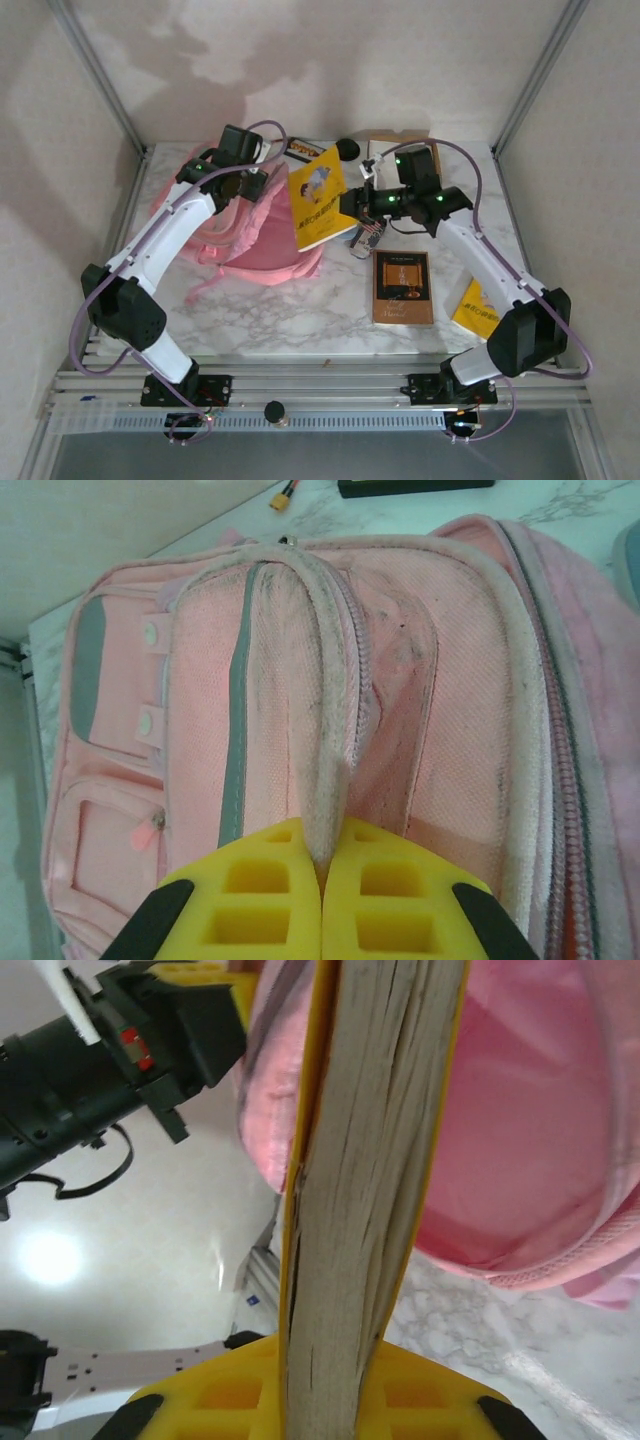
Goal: Pack books, pencil case, and school supplies into a backpack
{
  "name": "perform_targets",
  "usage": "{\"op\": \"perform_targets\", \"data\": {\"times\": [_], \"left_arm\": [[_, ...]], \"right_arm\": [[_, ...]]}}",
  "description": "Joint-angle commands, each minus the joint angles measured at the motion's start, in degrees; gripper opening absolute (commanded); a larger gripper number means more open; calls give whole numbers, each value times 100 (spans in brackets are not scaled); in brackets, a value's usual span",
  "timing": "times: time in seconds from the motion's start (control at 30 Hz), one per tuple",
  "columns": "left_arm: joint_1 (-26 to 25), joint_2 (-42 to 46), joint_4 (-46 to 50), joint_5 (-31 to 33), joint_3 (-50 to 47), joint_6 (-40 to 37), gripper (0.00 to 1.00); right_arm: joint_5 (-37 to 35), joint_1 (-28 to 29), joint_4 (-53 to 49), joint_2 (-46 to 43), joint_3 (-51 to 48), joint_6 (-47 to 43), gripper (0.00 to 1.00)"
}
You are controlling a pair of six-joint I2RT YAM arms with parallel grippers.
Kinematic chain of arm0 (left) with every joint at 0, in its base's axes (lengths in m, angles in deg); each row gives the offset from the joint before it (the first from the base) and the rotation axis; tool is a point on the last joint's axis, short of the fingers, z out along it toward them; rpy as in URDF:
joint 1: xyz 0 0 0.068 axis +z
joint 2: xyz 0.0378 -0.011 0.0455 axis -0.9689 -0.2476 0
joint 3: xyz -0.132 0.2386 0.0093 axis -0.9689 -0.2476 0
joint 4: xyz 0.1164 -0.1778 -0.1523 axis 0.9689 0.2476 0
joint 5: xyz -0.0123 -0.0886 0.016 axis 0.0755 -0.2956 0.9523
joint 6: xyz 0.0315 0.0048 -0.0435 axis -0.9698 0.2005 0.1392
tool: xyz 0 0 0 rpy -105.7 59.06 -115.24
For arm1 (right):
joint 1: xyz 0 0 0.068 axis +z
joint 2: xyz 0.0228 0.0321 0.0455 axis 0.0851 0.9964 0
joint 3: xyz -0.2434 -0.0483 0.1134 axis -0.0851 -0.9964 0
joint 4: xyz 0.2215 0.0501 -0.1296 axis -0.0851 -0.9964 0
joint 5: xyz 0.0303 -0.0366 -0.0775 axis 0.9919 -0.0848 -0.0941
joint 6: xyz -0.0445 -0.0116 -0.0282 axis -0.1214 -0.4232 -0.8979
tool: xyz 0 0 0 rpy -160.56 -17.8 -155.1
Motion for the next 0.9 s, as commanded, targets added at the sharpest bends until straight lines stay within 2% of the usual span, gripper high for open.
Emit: {"op": "perform_targets", "data": {"times": [0.0, 0.13, 0.2, 0.3, 0.4, 0.53, 0.63, 0.77, 0.87], "left_arm": [[-26, 286, -568, -148, 397, -10, 0], [31, 280, -330, -130, 614, -107, 0], [34, 327, -332, -241, 602, -154, 0], [64, 348, -328, -402, 559, -194, 0], [57, 410, -404, -887, 471, -251, 0], [58, 495, -437, -1376, 392, -238, 0], [63, 542, -472, -1513, 367, -219, 0], [114, 555, -461, -1667, 353, -153, 0], [127, 604, -493, -1914, 319, -107, 0]], "right_arm": [[378, 118, 251, 418, 0, 52, 0], [-141, -30, 191, 58, -373, -76, 0], [-55, -48, 204, 113, -527, -61, 0], [157, 322, 346, 274, -662, -169, 0], [569, 625, 1197, 613, -740, 65, 0], [734, 794, 2252, 1101, -681, 308, 0], [799, 921, 2982, 1641, -660, 583, 0], [944, 918, 4438, 2046, -906, 1207, 0], [902, 961, 4517, 2604, -460, 1220, 0]]}}
